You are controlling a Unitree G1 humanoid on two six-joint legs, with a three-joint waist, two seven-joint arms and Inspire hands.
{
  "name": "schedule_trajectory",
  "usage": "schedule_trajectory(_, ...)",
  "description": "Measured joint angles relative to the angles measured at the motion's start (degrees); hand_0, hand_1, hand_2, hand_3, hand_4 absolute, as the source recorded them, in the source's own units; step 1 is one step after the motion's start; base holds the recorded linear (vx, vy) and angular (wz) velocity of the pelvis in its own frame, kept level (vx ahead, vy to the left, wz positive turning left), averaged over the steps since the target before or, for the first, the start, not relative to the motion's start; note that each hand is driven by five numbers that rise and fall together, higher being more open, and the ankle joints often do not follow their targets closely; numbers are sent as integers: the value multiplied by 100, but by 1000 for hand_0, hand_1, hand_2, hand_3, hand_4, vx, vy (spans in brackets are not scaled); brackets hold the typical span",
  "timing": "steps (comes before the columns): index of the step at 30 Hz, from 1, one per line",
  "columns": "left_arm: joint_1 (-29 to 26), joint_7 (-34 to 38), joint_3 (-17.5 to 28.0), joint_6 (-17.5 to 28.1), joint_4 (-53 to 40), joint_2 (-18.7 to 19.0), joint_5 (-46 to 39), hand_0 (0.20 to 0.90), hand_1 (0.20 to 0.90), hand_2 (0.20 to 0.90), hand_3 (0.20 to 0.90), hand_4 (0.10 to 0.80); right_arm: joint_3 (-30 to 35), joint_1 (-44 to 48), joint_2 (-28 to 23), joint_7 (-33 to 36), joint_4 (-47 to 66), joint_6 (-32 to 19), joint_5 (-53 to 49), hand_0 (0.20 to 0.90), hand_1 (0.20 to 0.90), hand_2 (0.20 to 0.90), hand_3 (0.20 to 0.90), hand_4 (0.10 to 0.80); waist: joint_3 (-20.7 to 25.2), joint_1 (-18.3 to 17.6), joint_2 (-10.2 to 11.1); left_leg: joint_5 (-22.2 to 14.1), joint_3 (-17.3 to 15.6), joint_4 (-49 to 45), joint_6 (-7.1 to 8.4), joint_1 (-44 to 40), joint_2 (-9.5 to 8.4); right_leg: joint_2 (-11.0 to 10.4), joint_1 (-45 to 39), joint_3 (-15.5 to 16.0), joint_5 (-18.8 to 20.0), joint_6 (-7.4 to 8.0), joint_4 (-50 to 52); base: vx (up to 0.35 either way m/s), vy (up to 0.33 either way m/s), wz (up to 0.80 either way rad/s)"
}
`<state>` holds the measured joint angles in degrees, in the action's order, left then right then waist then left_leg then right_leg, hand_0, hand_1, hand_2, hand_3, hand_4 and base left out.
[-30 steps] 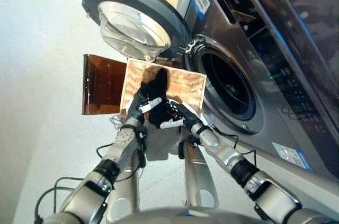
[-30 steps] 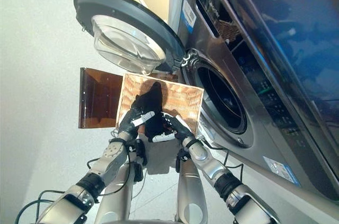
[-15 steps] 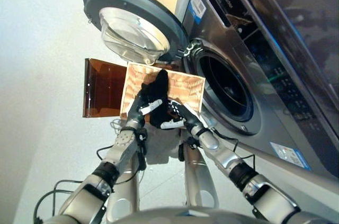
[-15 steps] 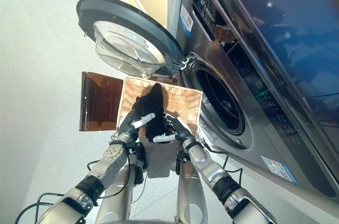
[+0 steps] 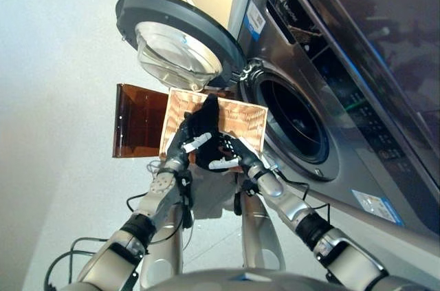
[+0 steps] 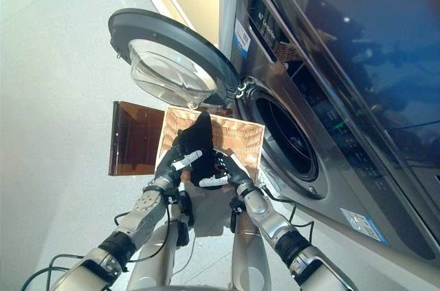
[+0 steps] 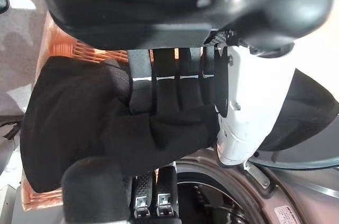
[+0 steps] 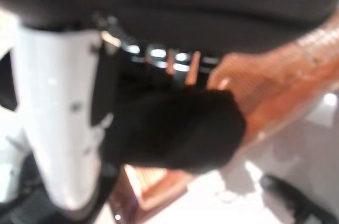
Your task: Pick up the clothes and place them into the washing machine
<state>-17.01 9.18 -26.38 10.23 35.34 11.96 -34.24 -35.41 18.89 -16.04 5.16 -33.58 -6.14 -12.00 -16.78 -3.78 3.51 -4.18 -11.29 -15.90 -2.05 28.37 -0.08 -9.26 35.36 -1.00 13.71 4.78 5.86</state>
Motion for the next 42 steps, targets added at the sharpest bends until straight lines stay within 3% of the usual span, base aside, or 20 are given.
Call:
schedule_trajectory(8, 347, -97, -91, -29, -7, -1, -2, 200, 200, 200, 200, 300, -10, -215, 92, -144, -203, 0, -316, 900, 900, 900, 900, 800, 210, 25, -91, 62, 84, 399, 38, -728, -4, -1, -688, 118, -194, 17, -174, 97, -14, 8)
schedule_trajectory(14, 632, -229, -137, -119, -12, -13, -1, 200, 200, 200, 200, 300, -40, -458, 75, -275, -232, 54, -313, 900, 900, 900, 900, 800, 406, 76, -187, 313, 225, 1037, 57, -1351, -60, -13, -1214, 310, -166, 7, -451, 64, -9, 4)
schedule_trajectory(31, 729, -299, -123, -159, -13, -17, 1, 200, 200, 200, 200, 300, -239, -461, 50, -543, -228, 132, -320, 900, 900, 900, 900, 800, 709, 157, -217, 373, 227, 1301, 54, -1572, -69, 2, -1387, 337, -155, 29, -623, 4, -1, 1)
schedule_trajectory(32, 729, -300, -123, -158, -13, -14, 1, 200, 200, 200, 200, 300, -250, -460, 50, -548, -228, 132, -320, 730, 730, 730, 730, 678, 712, 157, -216, 373, 227, 1301, 54, -1570, -68, 1, -1385, 337, -158, 27, -623, 0, 0, 0)
schedule_trajectory(33, 736, -302, -124, -159, -13, -10, 2, 200, 200, 200, 200, 300, -266, -460, 50, -566, -228, 133, -320, 367, 367, 367, 367, 420, 715, 157, -217, 373, 227, 1299, 54, -1560, -69, 0, -1379, 337, -158, 28, -623, 0, 0, 0)
schedule_trajectory(34, 763, -306, -123, -159, -13, -6, 2, 200, 200, 200, 200, 300, -273, -467, 50, -612, -231, 139, -319, 200, 200, 200, 200, 300, 791, 153, -211, 372, 227, 1294, 54, -1477, -73, -4, -1296, 337, -173, 47, -623, 0, 0, 0)
schedule_trajectory(42, 888, -392, -126, -182, -14, 12, 6, 200, 200, 200, 200, 300, -211, -432, -130, -625, -346, 253, -308, 200, 200, 200, 200, 300, 823, 151, -213, 377, 229, 1299, 51, -1423, -74, 2, -1259, 336, -121, 51, -619, 0, 0, 0)
